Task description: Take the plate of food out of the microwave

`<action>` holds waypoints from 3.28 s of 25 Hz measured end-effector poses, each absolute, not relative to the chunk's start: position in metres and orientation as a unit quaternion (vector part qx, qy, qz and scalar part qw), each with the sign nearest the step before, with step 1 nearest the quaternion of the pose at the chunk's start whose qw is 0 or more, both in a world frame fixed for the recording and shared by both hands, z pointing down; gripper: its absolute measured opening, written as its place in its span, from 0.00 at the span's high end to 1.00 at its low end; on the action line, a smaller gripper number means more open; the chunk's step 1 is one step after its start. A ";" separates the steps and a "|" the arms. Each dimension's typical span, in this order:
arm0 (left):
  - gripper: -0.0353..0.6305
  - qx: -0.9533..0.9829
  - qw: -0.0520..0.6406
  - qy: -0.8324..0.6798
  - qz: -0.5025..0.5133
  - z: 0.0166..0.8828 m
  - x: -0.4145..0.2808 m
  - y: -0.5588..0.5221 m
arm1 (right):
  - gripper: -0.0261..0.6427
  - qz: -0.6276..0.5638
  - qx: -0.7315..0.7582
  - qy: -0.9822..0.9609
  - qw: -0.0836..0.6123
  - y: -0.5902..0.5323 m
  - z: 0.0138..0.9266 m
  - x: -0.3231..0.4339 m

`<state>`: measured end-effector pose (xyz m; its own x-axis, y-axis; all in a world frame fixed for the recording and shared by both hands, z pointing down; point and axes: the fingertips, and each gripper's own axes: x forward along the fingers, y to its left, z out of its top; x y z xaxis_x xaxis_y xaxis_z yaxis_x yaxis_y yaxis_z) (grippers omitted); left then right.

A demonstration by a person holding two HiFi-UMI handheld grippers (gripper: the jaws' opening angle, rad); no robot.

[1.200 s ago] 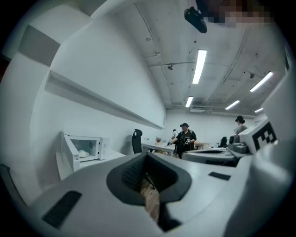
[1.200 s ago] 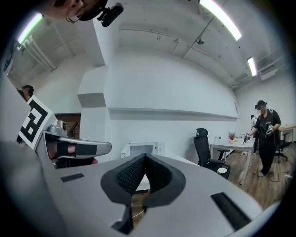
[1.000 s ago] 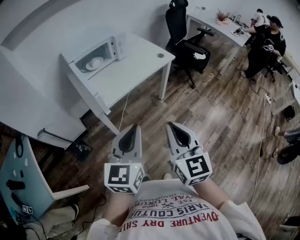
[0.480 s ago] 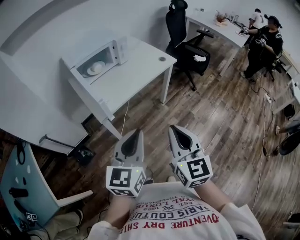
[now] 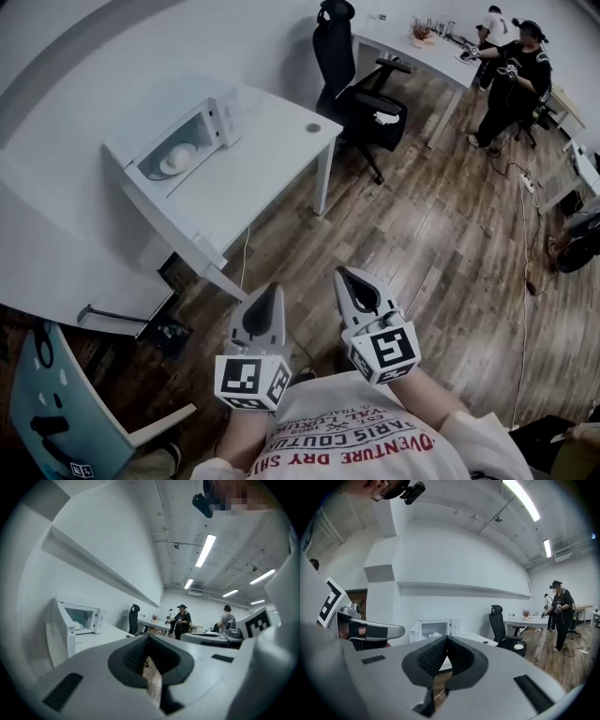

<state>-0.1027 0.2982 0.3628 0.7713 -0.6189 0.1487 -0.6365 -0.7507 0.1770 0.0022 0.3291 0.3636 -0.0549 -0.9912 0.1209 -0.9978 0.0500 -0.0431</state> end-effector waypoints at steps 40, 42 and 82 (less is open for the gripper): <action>0.94 0.822 0.146 -0.551 0.005 0.385 0.018 -0.035 | 0.94 0.055 0.491 -0.868 0.058 -0.036 0.383 0.129; 0.94 0.819 0.145 -0.556 0.005 0.382 0.003 -0.065 | 0.94 0.056 0.487 -0.870 0.058 -0.066 0.382 0.115; 0.94 0.564 0.259 -0.784 -0.030 0.533 -0.167 -0.237 | 0.94 0.084 0.220 -0.959 0.159 -0.317 0.511 -0.078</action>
<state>-0.1670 -0.2368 0.5333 -0.2301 -0.8994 0.3716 -0.8680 0.3623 0.3396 -0.0779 -0.3174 0.5108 -0.8527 -0.3957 0.3411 -0.4491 0.8888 -0.0916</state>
